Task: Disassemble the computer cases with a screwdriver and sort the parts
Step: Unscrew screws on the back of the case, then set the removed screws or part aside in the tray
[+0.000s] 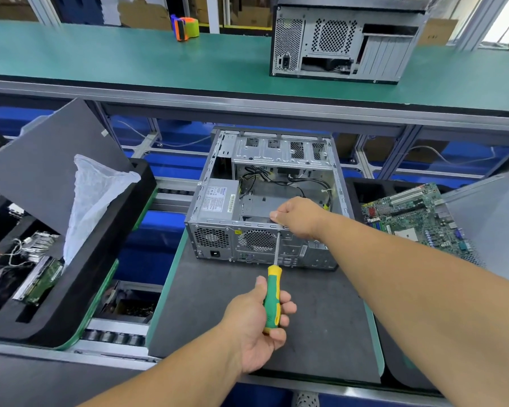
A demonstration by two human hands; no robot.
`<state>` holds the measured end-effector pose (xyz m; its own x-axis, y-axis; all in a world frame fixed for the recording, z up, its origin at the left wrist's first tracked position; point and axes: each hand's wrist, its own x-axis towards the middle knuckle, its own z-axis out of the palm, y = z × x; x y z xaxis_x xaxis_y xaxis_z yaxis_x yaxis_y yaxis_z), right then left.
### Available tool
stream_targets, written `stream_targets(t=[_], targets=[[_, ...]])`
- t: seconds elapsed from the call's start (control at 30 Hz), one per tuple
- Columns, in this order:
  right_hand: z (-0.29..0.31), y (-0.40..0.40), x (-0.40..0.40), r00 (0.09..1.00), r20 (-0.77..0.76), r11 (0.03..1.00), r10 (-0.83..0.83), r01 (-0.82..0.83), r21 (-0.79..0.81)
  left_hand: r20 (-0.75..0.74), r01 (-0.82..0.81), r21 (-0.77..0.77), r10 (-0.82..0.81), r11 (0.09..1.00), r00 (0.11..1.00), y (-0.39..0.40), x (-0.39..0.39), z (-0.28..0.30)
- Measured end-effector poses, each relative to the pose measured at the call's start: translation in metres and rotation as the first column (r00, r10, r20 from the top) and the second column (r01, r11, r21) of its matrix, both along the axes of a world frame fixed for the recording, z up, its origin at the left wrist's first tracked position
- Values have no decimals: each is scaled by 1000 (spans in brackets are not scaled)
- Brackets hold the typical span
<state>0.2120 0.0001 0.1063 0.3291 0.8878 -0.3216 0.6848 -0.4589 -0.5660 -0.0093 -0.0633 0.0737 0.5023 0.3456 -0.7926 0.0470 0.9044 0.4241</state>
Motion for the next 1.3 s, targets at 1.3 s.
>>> stream_targets(t=[1.3], targets=[[-8,-114,-1,-43,-999,482,-11,875,-43,0,78,166,-79,983,997,2,5,-3]])
